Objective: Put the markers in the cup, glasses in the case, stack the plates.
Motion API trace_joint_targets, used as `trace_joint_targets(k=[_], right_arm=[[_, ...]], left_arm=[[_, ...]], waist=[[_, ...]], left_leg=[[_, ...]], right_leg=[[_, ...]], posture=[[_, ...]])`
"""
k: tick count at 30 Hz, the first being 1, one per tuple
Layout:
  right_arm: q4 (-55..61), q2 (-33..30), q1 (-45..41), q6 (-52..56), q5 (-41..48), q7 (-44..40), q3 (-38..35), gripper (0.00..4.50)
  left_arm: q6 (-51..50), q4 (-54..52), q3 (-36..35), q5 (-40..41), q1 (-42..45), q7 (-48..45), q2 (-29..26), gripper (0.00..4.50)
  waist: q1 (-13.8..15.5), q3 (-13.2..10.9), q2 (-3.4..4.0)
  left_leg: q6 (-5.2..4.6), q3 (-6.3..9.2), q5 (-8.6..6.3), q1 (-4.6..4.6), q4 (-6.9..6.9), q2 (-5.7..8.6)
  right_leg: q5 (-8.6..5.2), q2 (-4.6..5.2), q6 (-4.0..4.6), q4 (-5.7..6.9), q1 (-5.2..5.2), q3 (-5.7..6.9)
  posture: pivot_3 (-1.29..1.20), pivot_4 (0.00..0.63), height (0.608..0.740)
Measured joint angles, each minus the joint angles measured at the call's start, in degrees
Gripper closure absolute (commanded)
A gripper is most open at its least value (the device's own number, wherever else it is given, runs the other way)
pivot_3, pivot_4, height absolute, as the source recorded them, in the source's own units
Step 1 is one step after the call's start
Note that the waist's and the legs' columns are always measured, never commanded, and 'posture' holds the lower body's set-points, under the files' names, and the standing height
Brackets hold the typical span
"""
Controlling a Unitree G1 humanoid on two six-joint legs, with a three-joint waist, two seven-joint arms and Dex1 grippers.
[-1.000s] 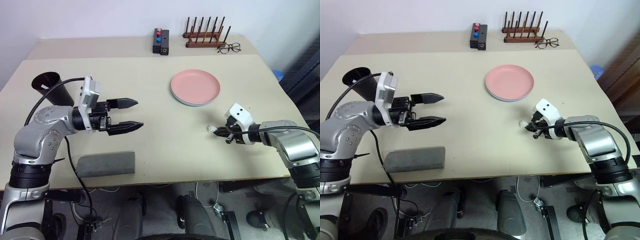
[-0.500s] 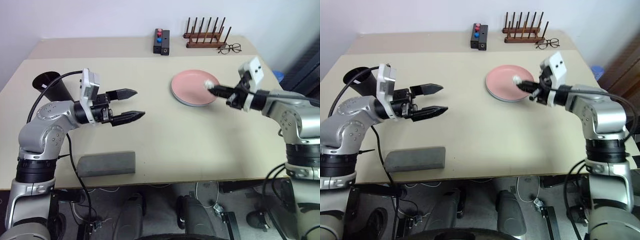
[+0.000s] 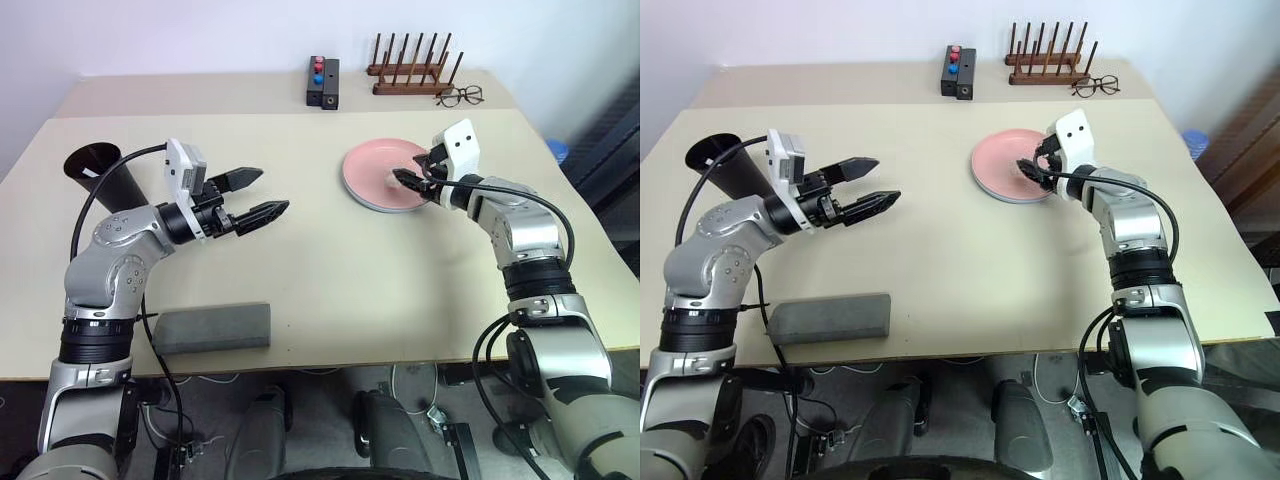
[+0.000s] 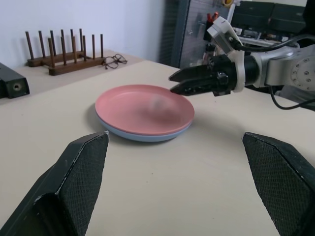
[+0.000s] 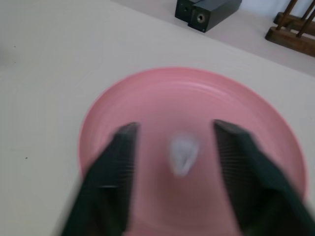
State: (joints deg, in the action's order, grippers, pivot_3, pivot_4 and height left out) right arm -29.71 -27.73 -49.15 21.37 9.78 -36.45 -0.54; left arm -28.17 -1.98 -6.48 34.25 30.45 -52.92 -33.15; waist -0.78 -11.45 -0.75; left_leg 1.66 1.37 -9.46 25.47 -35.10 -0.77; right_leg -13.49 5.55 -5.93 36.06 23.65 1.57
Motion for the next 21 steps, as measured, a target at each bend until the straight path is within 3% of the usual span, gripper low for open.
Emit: trace_joint_targets(k=[1,2,7,14,17,21], right_arm=[[0.00,-0.02,0.00,-0.02,-0.03,-0.37,0.00,0.12],[-0.04,-0.07,0.00,-0.15,-0.04,-0.65,0.01,0.05],[2.59,-0.43,0.45,-0.27,4.58,-3.95,-3.93,0.05],[28.52,-5.99,17.36,2.20,16.89,-22.69,-4.46,0.05],[34.80,-7.98,21.88,7.33,22.20,-25.61,-4.41,0.05],[40.43,-11.18,23.39,8.65,27.24,-28.13,-8.44,0.05]], left_arm=[[0.10,0.00,-0.05,0.00,0.00,0.02,0.00,0.00],[0.21,0.01,-0.06,-0.01,0.00,0.03,0.01,0.00],[1.69,0.27,-1.18,0.32,-1.19,-2.92,-1.32,0.00],[2.15,0.02,-6.28,3.30,-6.68,-11.43,-8.55,0.00],[-0.32,-0.23,-10.31,6.65,-11.26,-15.84,-13.16,0.00],[-2.47,-2.05,-13.20,9.17,-16.66,-18.41,-15.37,0.00]], waist=[[0.00,0.00,0.00],[0.00,0.00,0.00],[-0.01,-0.01,0.02],[0.09,0.00,0.01],[-0.34,-0.07,0.14],[0.15,-0.06,0.13]], left_leg=[[0.00,0.00,0.00,0.00,0.00,0.00],[0.00,0.00,0.00,0.00,0.00,0.00],[0.00,0.00,0.00,0.01,0.03,-0.01],[0.01,0.03,-0.02,-0.04,0.06,-0.05],[0.03,-0.06,-0.04,-0.06,0.03,-0.12],[0.15,-0.03,-0.11,-0.04,0.09,-0.20]], right_leg=[[0.00,0.00,0.00,0.00,0.00,0.00],[0.00,0.00,-0.01,0.00,0.00,0.00],[0.01,0.00,-0.01,0.00,0.02,0.00],[-0.15,-0.01,0.20,-0.03,-0.03,0.05],[-0.12,0.04,0.25,-0.04,0.02,-0.06],[-0.12,0.07,0.29,-0.18,0.03,-0.02]], posture=[[0.00,0.150,0.740],[0.00,0.150,0.740],[0.00,0.150,0.740],[0.00,0.150,0.740],[0.00,0.150,0.740],[0.00,0.150,0.740]])
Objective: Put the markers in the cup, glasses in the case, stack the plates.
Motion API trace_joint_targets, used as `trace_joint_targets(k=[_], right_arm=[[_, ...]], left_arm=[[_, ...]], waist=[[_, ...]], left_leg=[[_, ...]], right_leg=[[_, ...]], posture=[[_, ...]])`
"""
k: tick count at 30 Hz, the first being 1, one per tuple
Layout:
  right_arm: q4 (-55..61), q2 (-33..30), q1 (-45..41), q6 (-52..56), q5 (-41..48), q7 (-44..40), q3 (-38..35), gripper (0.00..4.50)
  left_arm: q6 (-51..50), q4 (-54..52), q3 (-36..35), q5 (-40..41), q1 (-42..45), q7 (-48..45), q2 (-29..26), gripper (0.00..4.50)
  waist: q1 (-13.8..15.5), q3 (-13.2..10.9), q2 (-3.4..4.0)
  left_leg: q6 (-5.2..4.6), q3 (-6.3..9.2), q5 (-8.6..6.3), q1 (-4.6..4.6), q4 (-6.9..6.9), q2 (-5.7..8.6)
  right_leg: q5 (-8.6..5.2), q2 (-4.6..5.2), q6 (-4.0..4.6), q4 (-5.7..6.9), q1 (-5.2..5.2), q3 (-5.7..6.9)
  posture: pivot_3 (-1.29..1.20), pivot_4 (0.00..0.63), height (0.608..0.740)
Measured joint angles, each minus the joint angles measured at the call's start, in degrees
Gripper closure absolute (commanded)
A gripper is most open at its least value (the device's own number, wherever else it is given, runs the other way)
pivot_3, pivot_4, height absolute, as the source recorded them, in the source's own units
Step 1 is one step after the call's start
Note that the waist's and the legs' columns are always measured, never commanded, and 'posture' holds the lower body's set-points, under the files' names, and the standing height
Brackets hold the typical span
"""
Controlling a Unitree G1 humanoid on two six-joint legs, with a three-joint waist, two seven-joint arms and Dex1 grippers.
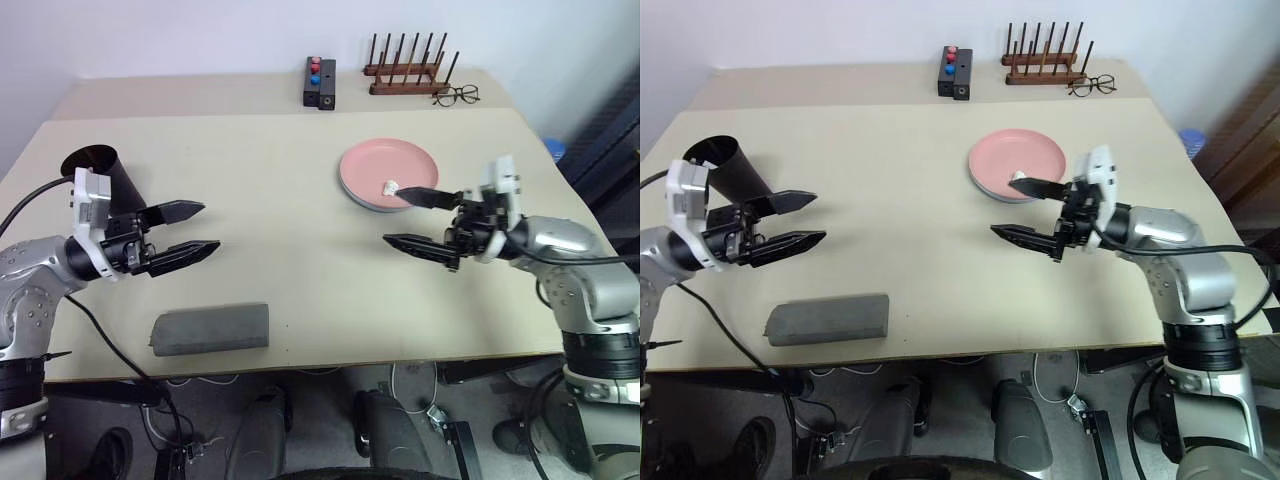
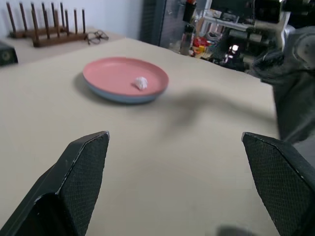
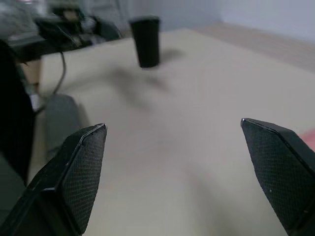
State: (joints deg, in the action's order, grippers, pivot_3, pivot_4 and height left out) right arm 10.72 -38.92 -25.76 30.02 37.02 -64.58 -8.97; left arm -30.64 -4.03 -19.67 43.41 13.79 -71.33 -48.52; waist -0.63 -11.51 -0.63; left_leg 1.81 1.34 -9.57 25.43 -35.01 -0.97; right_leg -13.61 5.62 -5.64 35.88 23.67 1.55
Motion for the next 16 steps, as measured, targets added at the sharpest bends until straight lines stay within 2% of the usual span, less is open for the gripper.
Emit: trace_joint_targets(k=[6,12,16], right_arm=[[3.13,-6.69,5.91,0.69,0.98,-1.21,-3.73,0.05],[4.84,-10.44,9.49,2.12,2.20,-1.06,-7.26,0.05],[4.76,-11.41,8.99,2.77,2.70,-1.03,-7.33,0.05]], left_arm=[[2.71,1.28,-5.66,0.08,-8.85,-7.37,-3.47,0.00],[6.63,6.14,-8.38,-0.68,-8.39,-8.82,-4.35,0.00],[8.31,6.42,-7.35,-1.19,-7.37,-8.43,-2.51,0.00]], waist=[[0.02,0.01,0.00],[0.13,0.03,0.00],[0.02,0.03,-0.01]], left_leg=[[0.09,-0.32,-0.07,0.15,0.19,-0.04],[0.05,-0.73,-0.12,0.14,0.22,-0.05],[-0.15,-1.22,-0.15,0.19,0.18,-0.02]], right_leg=[[0.10,0.32,0.13,-0.50,0.11,0.05],[0.14,0.69,0.17,-0.58,0.43,0.20],[0.30,1.08,0.11,-0.58,0.43,0.28]], posture=[[0.00,0.150,0.740],[0.00,0.150,0.740],[0.00,0.150,0.740]])
